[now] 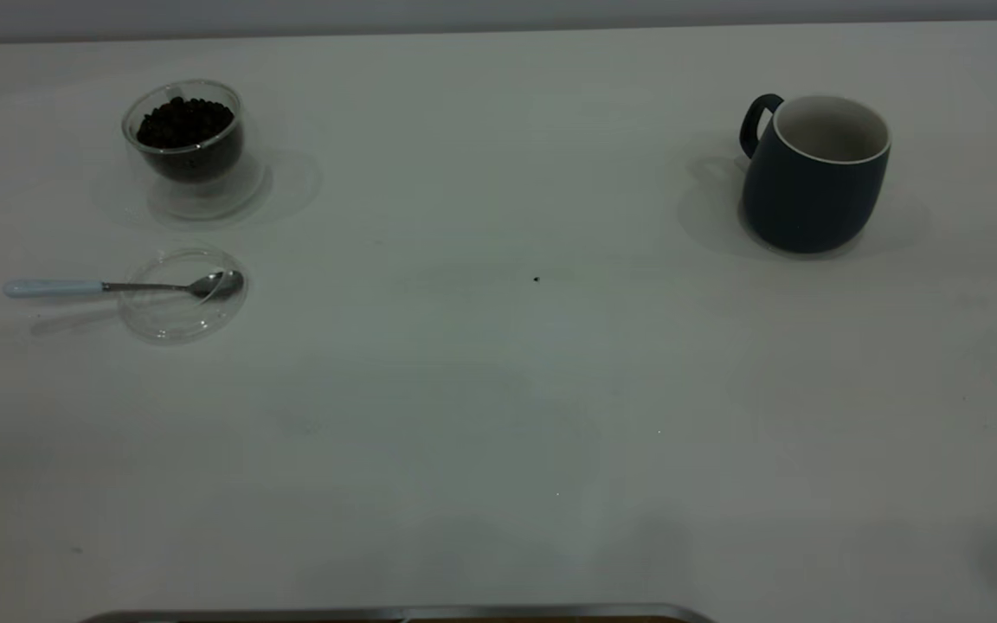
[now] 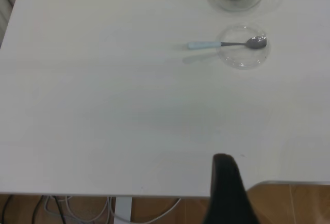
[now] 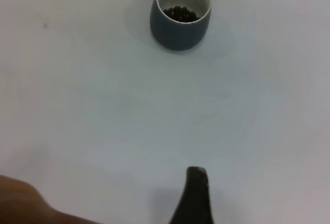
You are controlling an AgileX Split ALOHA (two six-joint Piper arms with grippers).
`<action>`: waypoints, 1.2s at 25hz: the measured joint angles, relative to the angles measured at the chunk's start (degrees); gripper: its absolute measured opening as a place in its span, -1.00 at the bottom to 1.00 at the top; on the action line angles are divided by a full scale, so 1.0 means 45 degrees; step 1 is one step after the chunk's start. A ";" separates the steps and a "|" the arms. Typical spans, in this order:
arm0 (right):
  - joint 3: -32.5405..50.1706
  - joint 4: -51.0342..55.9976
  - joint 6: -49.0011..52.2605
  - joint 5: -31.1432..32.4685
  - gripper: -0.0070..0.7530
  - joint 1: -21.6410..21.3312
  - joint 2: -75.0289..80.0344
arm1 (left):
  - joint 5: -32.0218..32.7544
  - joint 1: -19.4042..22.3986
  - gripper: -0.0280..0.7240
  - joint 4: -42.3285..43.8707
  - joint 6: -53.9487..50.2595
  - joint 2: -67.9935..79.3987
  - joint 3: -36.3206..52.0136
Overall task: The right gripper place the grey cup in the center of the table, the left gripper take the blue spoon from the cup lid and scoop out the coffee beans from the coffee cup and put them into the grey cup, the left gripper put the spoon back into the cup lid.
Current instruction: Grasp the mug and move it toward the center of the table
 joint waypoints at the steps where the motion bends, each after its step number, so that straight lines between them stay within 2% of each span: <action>1: -0.0297 0.0000 -0.0540 -0.0238 0.98 0.0000 0.0981 | 0.0000 0.0000 0.55 0.0000 0.0000 0.0000 0.0000; 9: -0.2630 -0.0872 -0.4038 -0.1879 0.98 0.0000 0.7964 | 0.0000 0.0000 0.55 0.0000 0.0000 0.0000 0.0000; 15: -0.4606 -0.1511 -0.6805 -0.2976 0.90 0.0000 1.2389 | 0.0000 0.0000 0.55 0.0000 0.0000 0.0000 0.0000; 22: -0.6803 -0.1533 -0.9264 -0.4007 0.81 0.0000 1.5647 | 0.0000 0.0000 0.55 0.0000 0.0000 0.0000 0.0000; 30: -0.7394 -0.1541 -1.1998 -0.6367 0.78 0.0000 1.7646 | 0.0000 0.0000 0.55 0.0000 0.0000 0.0000 0.0000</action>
